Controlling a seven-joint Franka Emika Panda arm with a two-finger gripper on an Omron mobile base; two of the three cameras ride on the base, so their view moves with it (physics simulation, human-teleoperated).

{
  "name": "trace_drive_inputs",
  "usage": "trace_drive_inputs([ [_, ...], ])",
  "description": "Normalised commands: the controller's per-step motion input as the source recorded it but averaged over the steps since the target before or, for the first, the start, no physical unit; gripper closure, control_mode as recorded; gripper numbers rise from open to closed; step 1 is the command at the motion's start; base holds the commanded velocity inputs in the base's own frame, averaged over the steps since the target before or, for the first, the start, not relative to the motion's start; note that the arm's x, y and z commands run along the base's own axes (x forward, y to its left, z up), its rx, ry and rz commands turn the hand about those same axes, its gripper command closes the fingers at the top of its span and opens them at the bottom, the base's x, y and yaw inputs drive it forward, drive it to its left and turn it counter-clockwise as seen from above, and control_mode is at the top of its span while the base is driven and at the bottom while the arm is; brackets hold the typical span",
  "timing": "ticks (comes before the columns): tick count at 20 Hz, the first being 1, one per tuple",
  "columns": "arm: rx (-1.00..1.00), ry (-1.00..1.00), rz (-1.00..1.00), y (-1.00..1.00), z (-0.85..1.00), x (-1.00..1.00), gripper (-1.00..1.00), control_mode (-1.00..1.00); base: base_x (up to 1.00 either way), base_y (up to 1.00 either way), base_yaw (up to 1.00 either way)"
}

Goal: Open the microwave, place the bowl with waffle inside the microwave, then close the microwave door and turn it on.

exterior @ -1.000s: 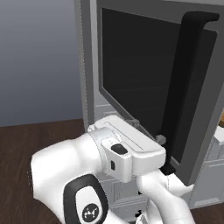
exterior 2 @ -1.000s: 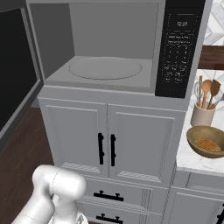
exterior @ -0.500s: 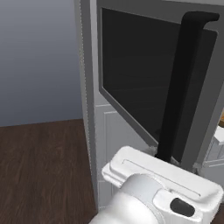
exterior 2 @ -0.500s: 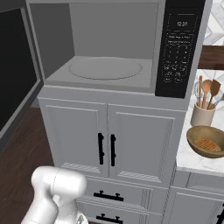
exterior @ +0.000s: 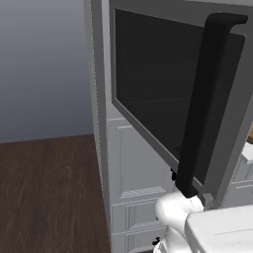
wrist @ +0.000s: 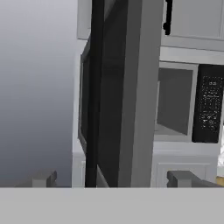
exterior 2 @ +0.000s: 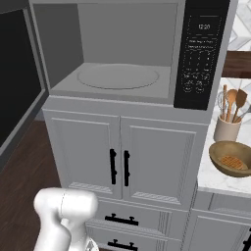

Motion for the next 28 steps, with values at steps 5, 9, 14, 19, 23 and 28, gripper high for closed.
trace_drive_inputs([
  [5, 0.11, 0.03, 0.53, -0.83, 0.0, 0.1, -1.0, -1.0, 0.0, 0.0, 0.0],
  [9, 0.1, 0.01, 0.53, -0.81, 0.0, 0.33, -1.0, -1.0, 0.0, 0.0, 0.0],
  [14, 0.11, 0.03, 0.6, -0.58, -0.02, 0.56, -1.0, -1.0, 0.0, 0.0, 0.0],
  [19, 0.03, 0.08, 0.57, 0.13, -0.26, 0.77, -1.0, -1.0, 0.0, 0.0, 0.0],
  [23, 0.0, 0.06, 0.31, 0.49, -0.2, 0.68, -1.0, -1.0, 0.0, 0.0, 0.0],
  [28, 0.0, 0.0, 0.11, 0.66, -0.14, 0.23, -1.0, -1.0, 0.0, 0.0, 0.0],
])
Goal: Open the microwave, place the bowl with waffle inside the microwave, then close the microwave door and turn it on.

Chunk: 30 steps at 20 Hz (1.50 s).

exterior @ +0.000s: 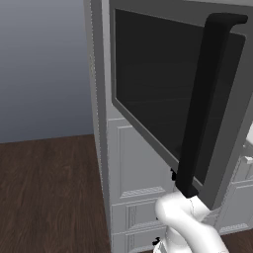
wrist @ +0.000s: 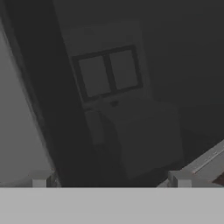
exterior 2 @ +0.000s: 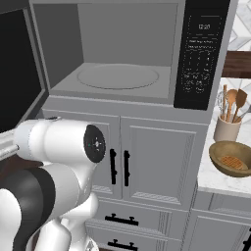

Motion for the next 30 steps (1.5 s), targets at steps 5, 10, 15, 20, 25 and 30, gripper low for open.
trace_drive_inputs([
  [5, -0.01, 0.01, 0.04, 0.63, -0.03, 0.0, -1.0, -1.0, 0.0, 0.0, 0.0],
  [10, 0.0, 0.02, 0.07, 0.4, 0.0, 0.0, -1.0, -1.0, 0.0, 0.0, 0.0],
  [15, -0.03, 0.03, 0.06, 0.44, -0.01, 0.0, -1.0, -1.0, 0.0, 0.0, 0.0],
  [20, -0.05, 0.08, 0.05, 0.37, -0.02, 0.0, -1.0, -1.0, 0.0, 0.0, 0.0],
  [25, -0.04, 0.09, 0.01, 0.15, -0.02, 0.14, -1.0, -1.0, 0.0, 0.0, 0.0],
  [30, -0.06, 0.17, -0.2, -0.91, -0.04, 0.31, -1.0, -1.0, 0.0, 0.0, 0.0],
])
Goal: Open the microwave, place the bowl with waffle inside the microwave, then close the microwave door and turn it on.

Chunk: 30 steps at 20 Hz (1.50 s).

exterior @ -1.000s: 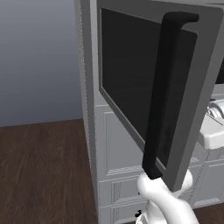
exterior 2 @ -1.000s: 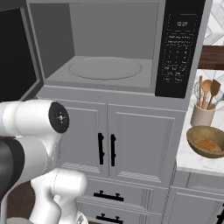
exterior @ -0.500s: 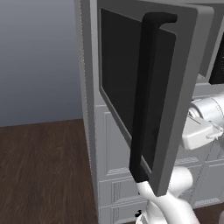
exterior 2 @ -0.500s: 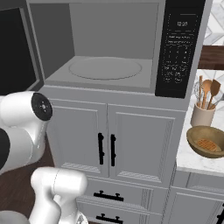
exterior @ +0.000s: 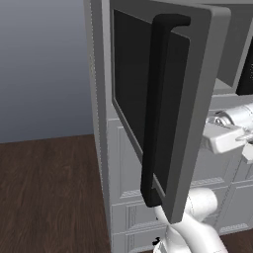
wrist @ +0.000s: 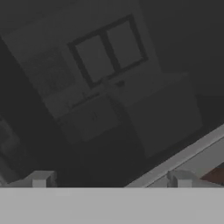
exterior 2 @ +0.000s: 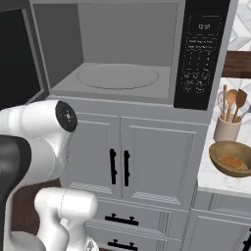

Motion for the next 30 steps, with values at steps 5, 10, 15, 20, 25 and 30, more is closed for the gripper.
trace_drive_inputs([
  [5, -0.08, 0.1, -0.52, -1.0, -0.22, 0.15, -1.0, -1.0, 0.0, 0.0, 0.0],
  [10, -0.06, 0.13, -0.52, -1.0, -0.24, 0.23, -1.0, -1.0, 0.0, 0.0, 0.0],
  [15, 0.06, 0.26, -0.29, -1.0, -0.18, 0.47, -1.0, -1.0, 0.0, 0.0, 0.0],
  [20, 0.09, 0.16, -0.28, -1.0, -0.32, 0.66, -1.0, -1.0, 0.0, 0.0, 0.0],
  [25, 0.08, 0.11, -0.27, -1.0, -0.45, 0.69, -1.0, -1.0, 0.0, 0.0, 0.0],
  [30, 0.06, 0.12, -0.27, -1.0, -0.44, 0.62, -1.0, -1.0, 0.0, 0.0, 0.0],
])
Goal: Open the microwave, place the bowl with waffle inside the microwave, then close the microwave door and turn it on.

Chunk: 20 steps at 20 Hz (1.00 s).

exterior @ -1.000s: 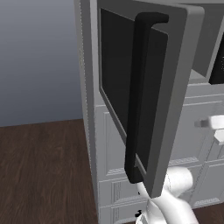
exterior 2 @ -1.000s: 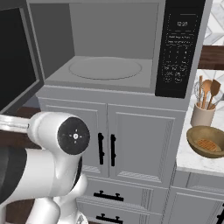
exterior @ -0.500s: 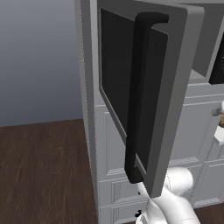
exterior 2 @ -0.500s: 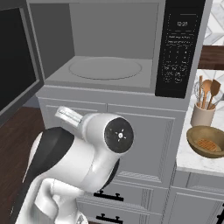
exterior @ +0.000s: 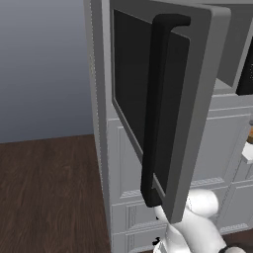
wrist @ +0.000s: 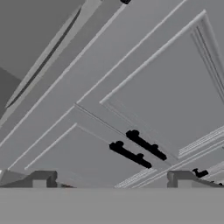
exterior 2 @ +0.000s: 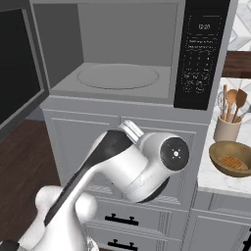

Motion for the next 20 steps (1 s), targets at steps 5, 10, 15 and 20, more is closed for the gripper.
trace_drive_inputs([
  [5, 0.04, 0.13, -0.27, -1.0, -0.43, 0.56, -1.0, -1.0, 0.0, 0.0, 0.0],
  [10, 0.03, 0.13, -0.23, -1.0, -0.43, 0.45, -1.0, -1.0, 0.0, 0.0, 0.0],
  [15, 0.05, 0.07, -0.21, -1.0, -0.42, 0.39, -1.0, -1.0, 0.0, 0.0, 0.0],
  [20, 0.09, 0.01, -0.21, -1.0, -0.37, 0.27, -1.0, -1.0, 0.0, 0.0, 0.0],
])
